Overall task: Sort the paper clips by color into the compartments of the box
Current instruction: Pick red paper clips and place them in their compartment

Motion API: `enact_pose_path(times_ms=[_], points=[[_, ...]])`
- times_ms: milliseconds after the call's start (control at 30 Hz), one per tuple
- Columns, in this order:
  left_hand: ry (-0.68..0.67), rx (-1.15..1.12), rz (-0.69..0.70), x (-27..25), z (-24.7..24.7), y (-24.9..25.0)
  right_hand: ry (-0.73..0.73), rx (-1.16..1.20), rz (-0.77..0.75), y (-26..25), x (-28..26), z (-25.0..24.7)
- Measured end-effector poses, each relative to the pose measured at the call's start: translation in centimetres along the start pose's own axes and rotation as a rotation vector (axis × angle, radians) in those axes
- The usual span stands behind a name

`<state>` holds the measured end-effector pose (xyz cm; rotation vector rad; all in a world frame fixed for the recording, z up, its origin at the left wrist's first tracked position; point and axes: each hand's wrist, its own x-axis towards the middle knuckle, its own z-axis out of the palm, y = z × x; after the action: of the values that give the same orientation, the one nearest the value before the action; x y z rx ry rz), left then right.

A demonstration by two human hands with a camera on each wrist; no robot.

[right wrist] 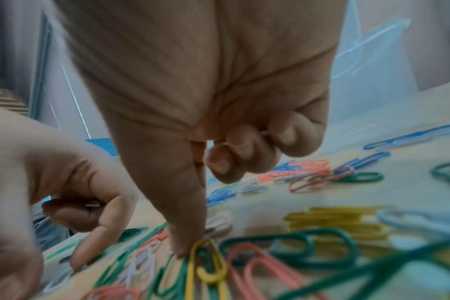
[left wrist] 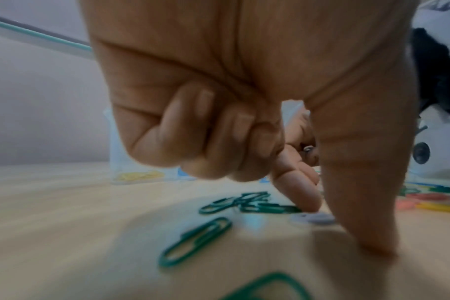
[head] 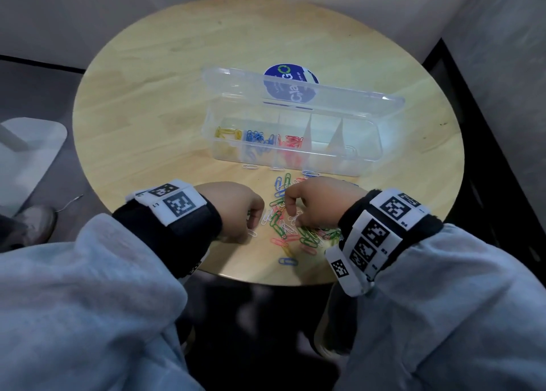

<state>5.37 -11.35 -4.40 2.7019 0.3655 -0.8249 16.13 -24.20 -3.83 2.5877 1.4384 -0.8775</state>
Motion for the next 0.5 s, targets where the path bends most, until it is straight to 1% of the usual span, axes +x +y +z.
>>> enact_pose_path(times_ms=[133,300,500], points=[[0.021,0.041,0.001,0.07,0.07,0.33,0.006,0.062,-0.003,0.21,0.15,0.0],[0.037,0.046,0.001,0.03,-0.13,0.38,-0.014,0.041,0.005,0.21,0.03,-0.09],[-0.005,0.017,-0.052,-0.03,-0.16,0.44,-0.039,0.013,0.049,-0.19,0.04,0.15]])
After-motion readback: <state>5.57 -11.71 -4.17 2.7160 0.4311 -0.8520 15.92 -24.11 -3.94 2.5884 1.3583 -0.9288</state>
